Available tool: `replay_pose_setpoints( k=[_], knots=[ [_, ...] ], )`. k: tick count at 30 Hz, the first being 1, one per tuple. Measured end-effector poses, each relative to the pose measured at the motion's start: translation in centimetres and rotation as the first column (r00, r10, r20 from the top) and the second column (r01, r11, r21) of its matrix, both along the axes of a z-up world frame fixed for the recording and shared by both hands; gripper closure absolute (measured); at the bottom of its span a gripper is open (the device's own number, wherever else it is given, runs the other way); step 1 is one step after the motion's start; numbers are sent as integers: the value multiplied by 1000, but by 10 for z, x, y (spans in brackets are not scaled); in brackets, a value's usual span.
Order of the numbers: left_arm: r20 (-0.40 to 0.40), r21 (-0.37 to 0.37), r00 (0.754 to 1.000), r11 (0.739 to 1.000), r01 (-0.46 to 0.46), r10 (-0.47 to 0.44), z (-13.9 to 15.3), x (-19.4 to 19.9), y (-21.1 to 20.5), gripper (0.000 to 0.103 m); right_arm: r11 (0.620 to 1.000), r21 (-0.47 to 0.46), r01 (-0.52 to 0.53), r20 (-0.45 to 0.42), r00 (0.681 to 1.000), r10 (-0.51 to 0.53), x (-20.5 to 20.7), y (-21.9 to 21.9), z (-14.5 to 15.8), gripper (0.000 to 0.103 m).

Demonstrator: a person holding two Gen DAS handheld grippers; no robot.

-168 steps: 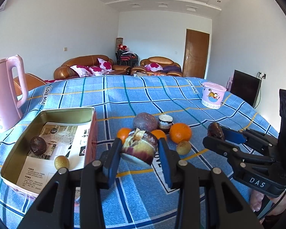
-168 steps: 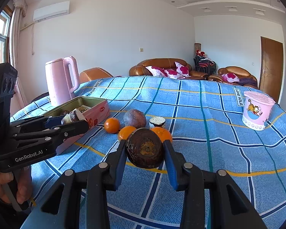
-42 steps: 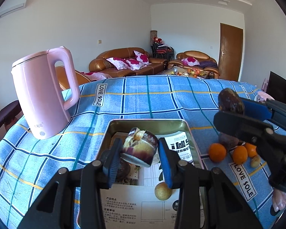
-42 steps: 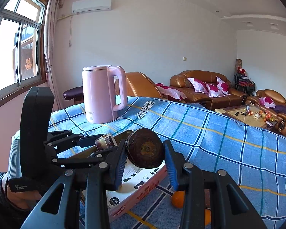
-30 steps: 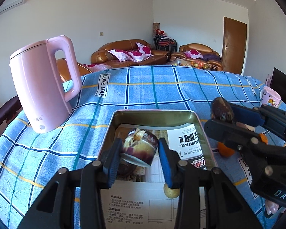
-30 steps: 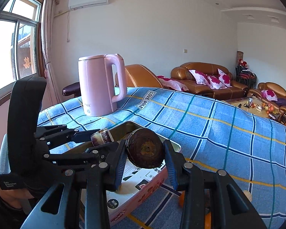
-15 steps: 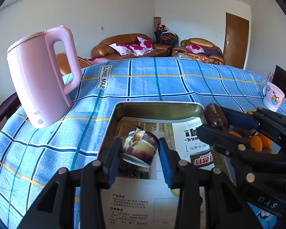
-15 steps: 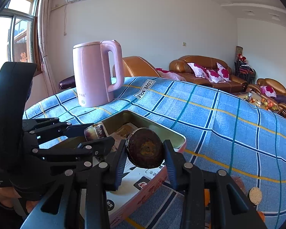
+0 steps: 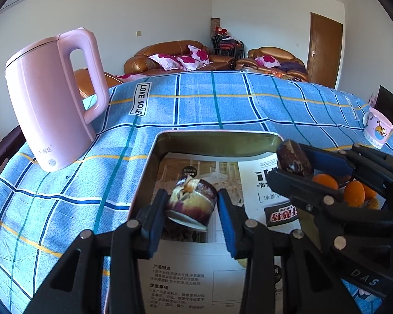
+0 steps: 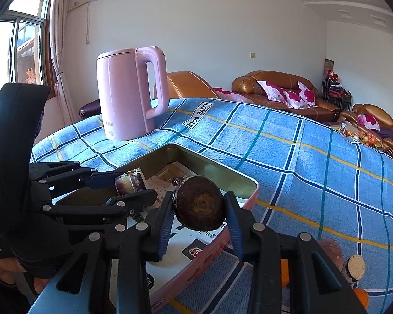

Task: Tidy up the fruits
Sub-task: 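Open the left gripper over the tin while the right gripper releases the passion fruit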

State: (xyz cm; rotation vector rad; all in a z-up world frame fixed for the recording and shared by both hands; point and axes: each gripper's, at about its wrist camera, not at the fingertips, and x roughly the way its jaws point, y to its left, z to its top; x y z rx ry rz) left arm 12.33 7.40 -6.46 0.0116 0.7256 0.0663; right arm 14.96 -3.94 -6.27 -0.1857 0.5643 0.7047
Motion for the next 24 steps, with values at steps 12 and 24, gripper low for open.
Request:
replay_pose_setpoints(
  k=[12,24],
  knots=[
    [-3,23,1000,1000,-13,13,0,0,-1,60,1000,1,6,-26,1000,-6,4,0,-1,62],
    [8,-18,999,999,-44,44,3,-3,5,41,998,40,42,-27,999,-41,5,-10,1,53]
  ],
)
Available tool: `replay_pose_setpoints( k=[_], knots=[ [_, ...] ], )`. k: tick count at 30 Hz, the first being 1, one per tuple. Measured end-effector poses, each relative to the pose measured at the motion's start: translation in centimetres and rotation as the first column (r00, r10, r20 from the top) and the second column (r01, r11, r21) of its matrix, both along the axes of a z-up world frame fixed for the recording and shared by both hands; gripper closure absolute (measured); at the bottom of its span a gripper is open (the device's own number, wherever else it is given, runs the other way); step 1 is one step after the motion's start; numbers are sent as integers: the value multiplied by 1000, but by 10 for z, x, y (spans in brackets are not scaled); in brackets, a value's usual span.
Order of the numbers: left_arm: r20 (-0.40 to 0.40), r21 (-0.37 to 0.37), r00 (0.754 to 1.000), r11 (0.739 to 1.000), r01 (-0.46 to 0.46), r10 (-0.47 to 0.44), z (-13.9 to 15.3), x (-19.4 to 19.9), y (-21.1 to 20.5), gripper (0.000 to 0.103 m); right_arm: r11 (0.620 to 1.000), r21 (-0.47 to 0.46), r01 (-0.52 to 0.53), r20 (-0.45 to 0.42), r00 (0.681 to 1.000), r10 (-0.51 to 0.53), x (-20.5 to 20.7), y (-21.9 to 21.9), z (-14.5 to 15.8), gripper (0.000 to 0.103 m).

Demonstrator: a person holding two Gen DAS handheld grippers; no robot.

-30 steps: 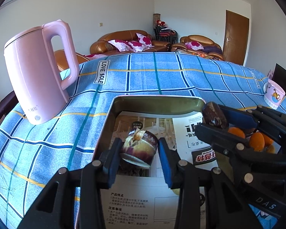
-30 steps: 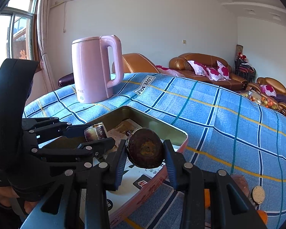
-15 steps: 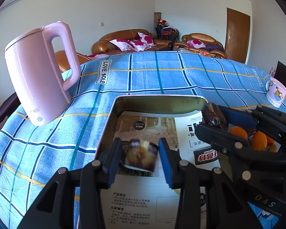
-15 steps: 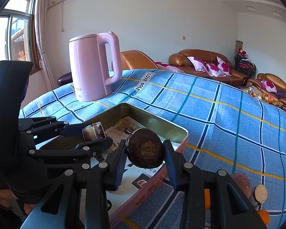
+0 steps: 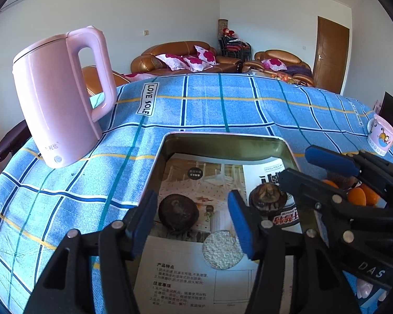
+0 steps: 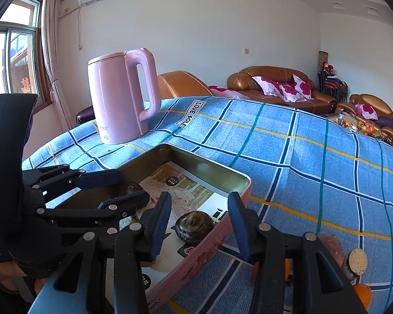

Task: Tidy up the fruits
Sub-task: 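Open the left gripper over the tin while the right gripper releases the passion fruit, then move both grippers from the tin toward the fruits on the bed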

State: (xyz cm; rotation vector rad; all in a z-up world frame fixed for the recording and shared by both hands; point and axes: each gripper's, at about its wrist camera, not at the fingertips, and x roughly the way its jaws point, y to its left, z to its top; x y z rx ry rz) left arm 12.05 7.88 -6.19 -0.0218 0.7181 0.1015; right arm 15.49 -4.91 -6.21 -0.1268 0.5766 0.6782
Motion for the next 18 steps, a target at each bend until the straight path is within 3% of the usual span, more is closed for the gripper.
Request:
replay_pose_setpoints(
  k=[6,11,13,16,18],
  knots=[
    [7,-40,1000,999,-10,10,1,-6,3,32,999,26,24,15,1000,-24,-3,-7,3,40],
    [25,-52,1000,999,4,-3,8,-12,-8,31,998,30,58,24,998,-59,-7,-18,6,39],
    [40,-53,999,998,16,-14,12,-16,-15,26,996,29,82,26,996,-83,-10,-26,9,39],
    [76,-50,996,998,47,-43,20,-24,-30,9,992,31,122,36,992,-124,-18,-46,15,39],
    [98,-38,993,997,73,-69,24,-30,-43,5,988,28,149,37,988,-150,-25,-65,18,38]
  ],
)
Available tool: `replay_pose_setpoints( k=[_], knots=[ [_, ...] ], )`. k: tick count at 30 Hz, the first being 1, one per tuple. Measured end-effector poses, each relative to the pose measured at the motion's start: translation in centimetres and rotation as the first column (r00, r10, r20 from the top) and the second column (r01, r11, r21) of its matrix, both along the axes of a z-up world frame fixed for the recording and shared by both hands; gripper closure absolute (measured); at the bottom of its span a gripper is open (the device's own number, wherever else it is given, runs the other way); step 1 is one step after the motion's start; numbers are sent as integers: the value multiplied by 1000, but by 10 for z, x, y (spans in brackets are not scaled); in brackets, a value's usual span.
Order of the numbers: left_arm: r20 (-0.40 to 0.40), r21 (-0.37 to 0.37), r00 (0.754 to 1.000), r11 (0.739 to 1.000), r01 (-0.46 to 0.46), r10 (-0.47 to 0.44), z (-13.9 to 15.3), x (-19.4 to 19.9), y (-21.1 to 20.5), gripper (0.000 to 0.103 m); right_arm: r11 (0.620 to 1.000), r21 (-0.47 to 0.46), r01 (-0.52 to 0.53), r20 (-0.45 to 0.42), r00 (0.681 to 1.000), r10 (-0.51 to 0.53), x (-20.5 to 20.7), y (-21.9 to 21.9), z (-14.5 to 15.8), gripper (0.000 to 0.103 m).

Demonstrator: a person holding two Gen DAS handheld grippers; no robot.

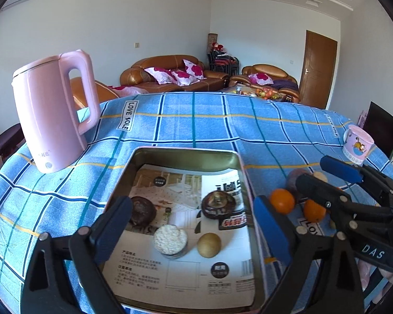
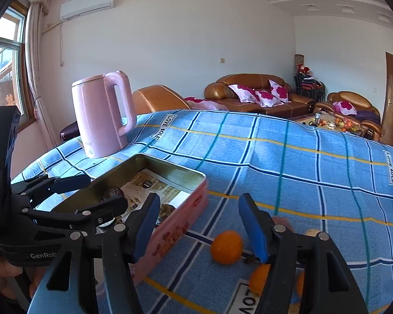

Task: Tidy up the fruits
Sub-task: 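Move both grippers from the tin toward the fruits on the bed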

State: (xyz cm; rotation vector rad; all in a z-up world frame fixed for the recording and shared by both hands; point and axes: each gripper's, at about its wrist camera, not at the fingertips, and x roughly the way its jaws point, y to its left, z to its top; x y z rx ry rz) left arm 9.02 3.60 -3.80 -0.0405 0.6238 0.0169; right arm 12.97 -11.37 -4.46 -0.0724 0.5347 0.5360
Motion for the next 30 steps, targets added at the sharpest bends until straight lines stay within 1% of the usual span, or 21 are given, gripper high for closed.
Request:
replay_pose_setpoints(
  k=[3,7,11,15,18,21,24,25,27,29,30],
  knots=[
    [20,19,999,999,41,-42,3,-6,-20,5,997,-23,72,-5,997,-73,-11,-34,0,36],
    [24,35,995,995,92,-92,1,-9,-47,5,983,-26,180,-53,982,-181,-21,-80,-7,36],
    [3,62,992,990,125,-125,-5,-8,-67,5,974,-49,222,-101,969,-225,-24,-103,-17,36],
    [-8,72,990,988,140,-140,-9,-7,-77,5,978,-56,203,-149,966,-210,-21,-105,-25,36],
    [-11,78,990,987,140,-140,-11,-7,-81,5,980,-100,172,-183,965,-188,-16,-95,-31,37],
    [-19,73,990,988,138,-137,-13,-5,-81,5,981,-115,157,-229,957,-180,-12,-93,-39,44],
    [-24,69,990,987,142,-141,-15,-5,-81,5,982,-116,152,-253,951,-178,-9,-93,-42,48],
    [-24,68,990,987,143,-142,-15,-5,-82,5,982,-119,145,-268,948,-172,-8,-92,-45,51],
    [-25,67,989,987,146,-145,-16,-6,-82,5,984,-123,129,-297,941,-161,-5,-90,-49,52],
    [-26,68,989,986,150,-149,-16,-5,-84,5,987,-119,112,-323,935,-145,-3,-88,-53,56],
    [-26,67,988,986,152,-151,-16,-5,-85,5,987,-116,111,-321,936,-143,-4,-89,-53,61]
  ],
)
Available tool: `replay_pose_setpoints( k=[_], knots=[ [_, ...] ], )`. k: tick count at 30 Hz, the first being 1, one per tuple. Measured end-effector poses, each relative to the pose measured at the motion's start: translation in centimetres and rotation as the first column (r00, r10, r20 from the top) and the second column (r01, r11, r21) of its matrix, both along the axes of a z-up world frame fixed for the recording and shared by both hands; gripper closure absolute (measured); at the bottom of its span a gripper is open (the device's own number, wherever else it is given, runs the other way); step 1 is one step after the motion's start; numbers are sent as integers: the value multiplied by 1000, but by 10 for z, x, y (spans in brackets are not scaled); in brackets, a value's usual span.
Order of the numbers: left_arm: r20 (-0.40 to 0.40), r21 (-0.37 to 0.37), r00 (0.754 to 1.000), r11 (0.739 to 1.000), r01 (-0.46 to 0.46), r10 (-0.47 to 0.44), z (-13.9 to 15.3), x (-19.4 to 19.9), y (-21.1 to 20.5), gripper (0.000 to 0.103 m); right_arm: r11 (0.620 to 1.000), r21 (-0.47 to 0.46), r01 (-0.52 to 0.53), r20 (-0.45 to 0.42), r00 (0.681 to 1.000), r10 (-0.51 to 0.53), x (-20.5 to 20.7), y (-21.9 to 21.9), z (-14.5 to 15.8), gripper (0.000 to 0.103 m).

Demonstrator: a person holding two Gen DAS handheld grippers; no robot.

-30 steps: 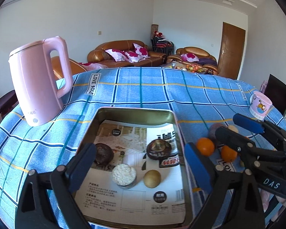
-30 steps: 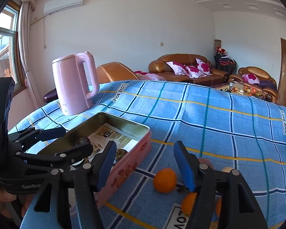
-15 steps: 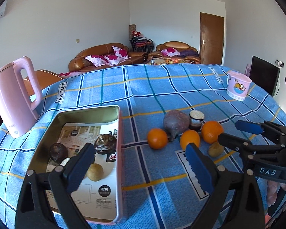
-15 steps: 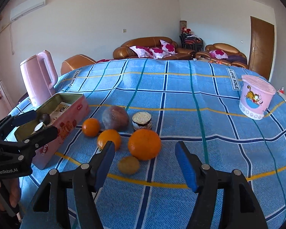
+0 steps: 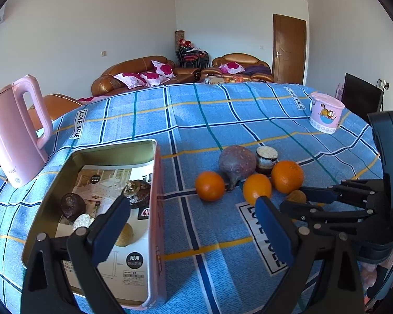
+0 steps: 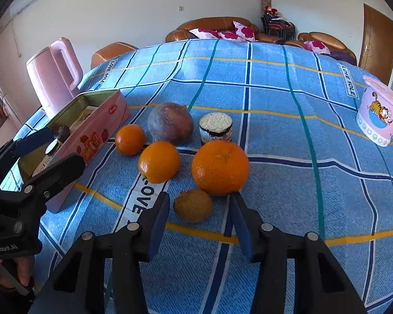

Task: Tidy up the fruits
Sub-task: 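Move both grippers from the tin toward the fruits on the bed, then grasp a small yellow-brown fruit with the right gripper while the left gripper grasps an orange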

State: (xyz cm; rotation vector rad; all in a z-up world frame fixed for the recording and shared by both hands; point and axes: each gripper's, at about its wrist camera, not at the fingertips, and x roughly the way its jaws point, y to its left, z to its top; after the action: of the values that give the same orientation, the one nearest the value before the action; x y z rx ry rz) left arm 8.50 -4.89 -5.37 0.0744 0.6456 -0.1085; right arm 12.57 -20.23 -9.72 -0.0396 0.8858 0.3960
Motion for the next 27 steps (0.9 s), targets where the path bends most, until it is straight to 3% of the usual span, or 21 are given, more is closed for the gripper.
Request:
replay_pose_setpoints(
  k=[1,2,7,12,22,27],
  knots=[
    [0,-1,1000,1000,3,-3,0,0,-1,5,1000,0,-4,-2,1000,4,0,1,-1,69],
    [1,0,1000,1000,6,-6,1,0,-2,5,1000,2,-5,-1,1000,5,0,1,-1,70],
    [2,2,1000,1000,16,-16,3,2,-7,5,1000,-12,4,68,998,-4,-11,0,10,71],
    [-2,7,999,999,38,-38,5,7,-19,7,997,0,78,167,983,-77,-14,-11,31,71],
    [-111,-33,988,994,102,-105,-15,34,-42,31,981,-7,194,237,953,-187,11,-21,43,71],
    [-149,-37,981,992,122,-126,-22,42,-48,34,980,-3,198,223,956,-192,18,-19,34,71]
  ],
)
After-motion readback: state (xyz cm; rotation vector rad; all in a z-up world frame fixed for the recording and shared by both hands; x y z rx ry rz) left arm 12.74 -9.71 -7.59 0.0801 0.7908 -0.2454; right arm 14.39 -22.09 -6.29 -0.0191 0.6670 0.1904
